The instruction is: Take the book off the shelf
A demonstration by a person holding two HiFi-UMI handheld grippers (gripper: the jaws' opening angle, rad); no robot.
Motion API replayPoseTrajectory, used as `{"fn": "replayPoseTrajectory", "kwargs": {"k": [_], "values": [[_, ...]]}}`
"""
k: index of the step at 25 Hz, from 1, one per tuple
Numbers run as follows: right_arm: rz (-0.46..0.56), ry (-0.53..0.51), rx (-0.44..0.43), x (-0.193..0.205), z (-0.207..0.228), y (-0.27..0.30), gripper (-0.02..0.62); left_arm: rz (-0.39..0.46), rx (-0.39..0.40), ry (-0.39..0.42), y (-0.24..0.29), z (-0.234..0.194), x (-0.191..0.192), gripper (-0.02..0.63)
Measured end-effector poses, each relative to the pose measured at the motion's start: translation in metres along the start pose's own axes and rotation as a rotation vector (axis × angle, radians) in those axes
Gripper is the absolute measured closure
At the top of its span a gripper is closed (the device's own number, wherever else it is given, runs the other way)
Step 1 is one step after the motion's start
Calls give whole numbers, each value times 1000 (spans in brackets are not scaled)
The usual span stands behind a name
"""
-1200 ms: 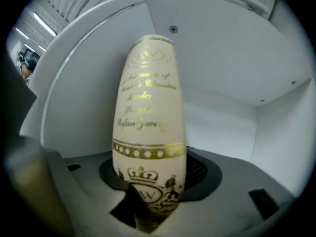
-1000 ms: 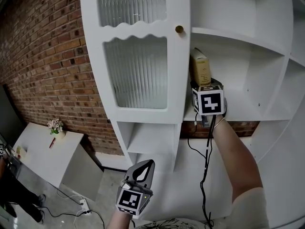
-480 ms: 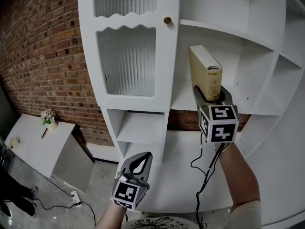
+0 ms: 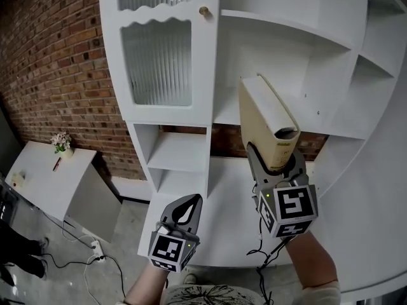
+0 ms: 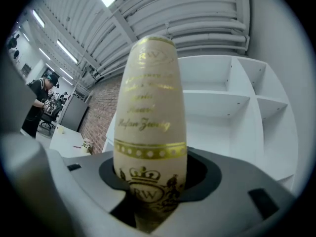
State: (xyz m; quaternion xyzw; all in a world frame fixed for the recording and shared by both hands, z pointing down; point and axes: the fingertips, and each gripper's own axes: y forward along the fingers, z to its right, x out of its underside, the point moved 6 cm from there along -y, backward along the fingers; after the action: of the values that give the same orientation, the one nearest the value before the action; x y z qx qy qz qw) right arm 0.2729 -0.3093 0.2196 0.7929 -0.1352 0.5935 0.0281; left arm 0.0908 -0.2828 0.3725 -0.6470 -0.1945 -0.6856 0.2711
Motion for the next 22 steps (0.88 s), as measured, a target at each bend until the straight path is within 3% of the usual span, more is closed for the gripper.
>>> {"fn": "replayPoseTrajectory", "kwargs": {"k": [8, 15, 22], "values": [[-25, 53, -55, 75, -26, -62, 364, 0, 5, 6, -20, 31, 6, 594], [-129, 122, -114, 156, -53, -89, 364, -19, -7, 17, -33, 39, 20, 594], [-122, 152, -136, 195, -67, -105, 365, -71, 15, 0, -37, 43, 43, 594]]}}
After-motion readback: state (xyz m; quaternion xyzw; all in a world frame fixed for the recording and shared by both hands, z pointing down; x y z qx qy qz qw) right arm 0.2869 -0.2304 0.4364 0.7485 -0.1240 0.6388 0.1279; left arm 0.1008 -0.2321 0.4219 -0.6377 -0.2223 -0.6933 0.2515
